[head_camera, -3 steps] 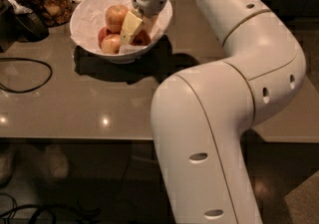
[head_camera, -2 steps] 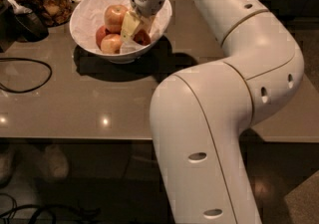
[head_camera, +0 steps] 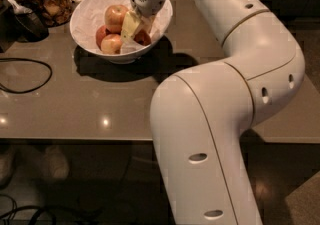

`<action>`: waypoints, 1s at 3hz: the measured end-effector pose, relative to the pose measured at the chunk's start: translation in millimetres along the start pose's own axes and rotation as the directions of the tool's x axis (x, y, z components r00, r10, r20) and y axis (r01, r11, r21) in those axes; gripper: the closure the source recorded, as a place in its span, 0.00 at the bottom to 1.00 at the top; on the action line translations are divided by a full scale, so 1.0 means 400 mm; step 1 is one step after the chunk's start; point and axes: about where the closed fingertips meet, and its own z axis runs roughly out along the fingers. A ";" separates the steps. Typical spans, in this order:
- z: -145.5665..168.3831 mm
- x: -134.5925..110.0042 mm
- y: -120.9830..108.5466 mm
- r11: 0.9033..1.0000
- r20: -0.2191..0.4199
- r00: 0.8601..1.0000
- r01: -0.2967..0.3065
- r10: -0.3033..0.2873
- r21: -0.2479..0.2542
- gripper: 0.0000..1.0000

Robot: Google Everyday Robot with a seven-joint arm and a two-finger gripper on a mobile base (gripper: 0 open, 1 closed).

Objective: Pick apple from white bowl

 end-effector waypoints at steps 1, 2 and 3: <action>0.000 0.000 0.000 1.000 0.000 1.000 0.000 0.000 0.000 1.00; -0.059 0.003 -0.001 1.000 0.054 0.999 0.005 -0.007 0.029 1.00; -0.160 0.014 0.020 0.997 0.113 0.993 0.035 -0.044 0.075 1.00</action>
Offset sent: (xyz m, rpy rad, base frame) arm -0.0247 -0.0447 0.0657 0.0773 -0.1304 -0.0359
